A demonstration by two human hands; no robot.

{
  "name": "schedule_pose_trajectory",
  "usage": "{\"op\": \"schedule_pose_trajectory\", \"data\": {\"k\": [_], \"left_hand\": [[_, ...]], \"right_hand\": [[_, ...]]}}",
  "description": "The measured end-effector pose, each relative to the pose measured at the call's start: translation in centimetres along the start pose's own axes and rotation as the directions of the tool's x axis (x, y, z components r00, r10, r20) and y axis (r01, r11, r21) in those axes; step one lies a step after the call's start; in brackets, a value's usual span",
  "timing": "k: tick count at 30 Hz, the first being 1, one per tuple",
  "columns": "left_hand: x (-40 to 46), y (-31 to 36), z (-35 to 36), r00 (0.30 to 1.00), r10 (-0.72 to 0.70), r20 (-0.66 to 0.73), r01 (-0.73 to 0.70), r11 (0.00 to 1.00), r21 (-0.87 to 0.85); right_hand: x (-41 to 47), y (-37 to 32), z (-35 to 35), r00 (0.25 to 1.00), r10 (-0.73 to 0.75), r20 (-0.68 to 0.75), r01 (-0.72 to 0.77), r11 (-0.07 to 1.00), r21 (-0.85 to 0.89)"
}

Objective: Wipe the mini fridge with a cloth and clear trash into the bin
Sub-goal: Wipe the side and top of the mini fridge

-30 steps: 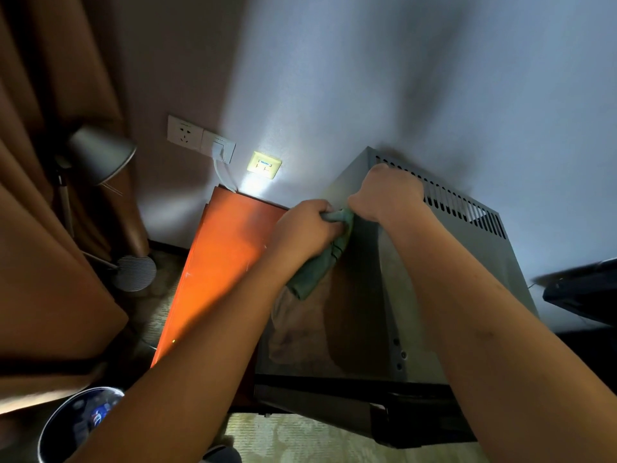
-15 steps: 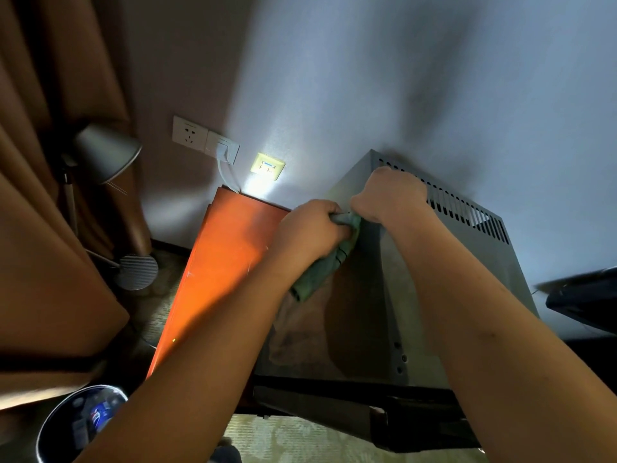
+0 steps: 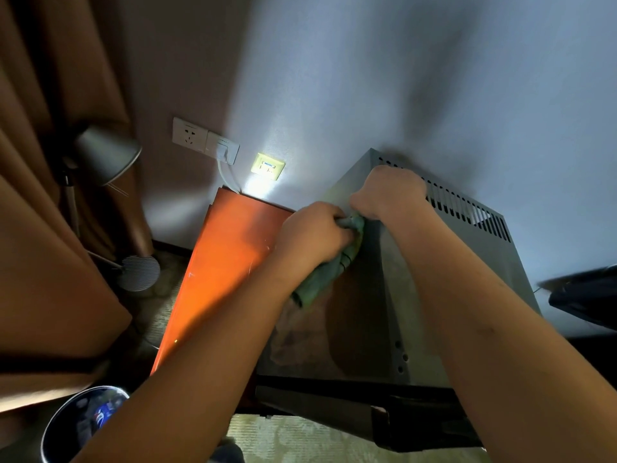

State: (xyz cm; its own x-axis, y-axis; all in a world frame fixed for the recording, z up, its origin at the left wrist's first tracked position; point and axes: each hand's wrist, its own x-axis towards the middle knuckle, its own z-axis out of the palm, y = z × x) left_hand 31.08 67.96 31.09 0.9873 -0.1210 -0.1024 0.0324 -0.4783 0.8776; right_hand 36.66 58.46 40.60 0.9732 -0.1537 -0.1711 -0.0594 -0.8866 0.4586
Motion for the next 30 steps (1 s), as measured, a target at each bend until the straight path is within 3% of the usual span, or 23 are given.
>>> {"op": "schedule_pose_trajectory", "data": {"k": [3, 6, 8, 10, 12, 15, 19, 21, 23, 25, 27, 30], "left_hand": [[0.3, -2.5, 1.8, 0.995, -0.096, -0.019, 0.095, 0.995, -0.043], [-0.5, -5.9, 3.7, 0.945, -0.277, 0.172, 0.247, 0.952, 0.18], [-1.5, -6.6, 4.1, 0.898, -0.337, 0.283, 0.265, 0.928, 0.262], [-2.2, -5.3, 3.2, 0.926, -0.261, 0.273, 0.213, 0.958, 0.194], [-2.5, -3.1, 1.6, 0.977, -0.099, 0.187, 0.091, 0.994, 0.055], [-2.0, -0.9, 0.7, 0.998, -0.003, 0.066, 0.014, 0.985, -0.17], [-2.4, -3.7, 3.0, 0.996, -0.088, 0.006, 0.088, 0.98, -0.177], [-3.1, -5.5, 3.7, 0.963, -0.232, 0.137, 0.244, 0.967, -0.078], [-4.1, -6.0, 3.8, 0.926, -0.299, 0.232, 0.292, 0.954, 0.065], [-4.8, -4.6, 3.1, 0.957, -0.202, 0.208, 0.189, 0.979, 0.08], [-5.1, -2.8, 2.0, 0.987, -0.075, 0.143, 0.085, 0.994, -0.067], [-5.0, -0.9, 1.5, 0.999, -0.037, 0.027, 0.043, 0.964, -0.261]], "right_hand": [[-0.2, 0.1, 0.0, 1.0, 0.012, -0.007, -0.012, 1.0, 0.01], [-0.4, 0.3, 0.1, 1.0, 0.015, -0.001, -0.015, 0.999, 0.034], [-0.5, 0.4, 0.3, 1.0, 0.021, -0.011, -0.021, 0.999, 0.038], [-0.5, 0.5, 0.5, 0.999, 0.026, -0.021, -0.025, 0.998, 0.05], [-0.6, 0.6, 0.6, 0.999, 0.038, -0.032, -0.035, 0.996, 0.077], [-1.2, 0.8, 1.4, 0.998, 0.037, -0.06, -0.028, 0.99, 0.14], [-2.3, 1.5, 3.2, 0.994, -0.034, -0.109, 0.064, 0.955, 0.289], [-3.3, 2.0, 3.5, 0.991, -0.046, -0.129, 0.092, 0.92, 0.38], [-4.3, 2.3, 3.9, 0.985, -0.066, -0.157, 0.124, 0.912, 0.392], [-5.4, 2.3, 4.3, 0.979, -0.073, -0.191, 0.143, 0.912, 0.385], [-6.3, 2.2, 4.6, 0.973, -0.071, -0.219, 0.161, 0.891, 0.425], [-7.6, 2.6, 5.2, 0.965, -0.076, -0.251, 0.201, 0.829, 0.522]]}}
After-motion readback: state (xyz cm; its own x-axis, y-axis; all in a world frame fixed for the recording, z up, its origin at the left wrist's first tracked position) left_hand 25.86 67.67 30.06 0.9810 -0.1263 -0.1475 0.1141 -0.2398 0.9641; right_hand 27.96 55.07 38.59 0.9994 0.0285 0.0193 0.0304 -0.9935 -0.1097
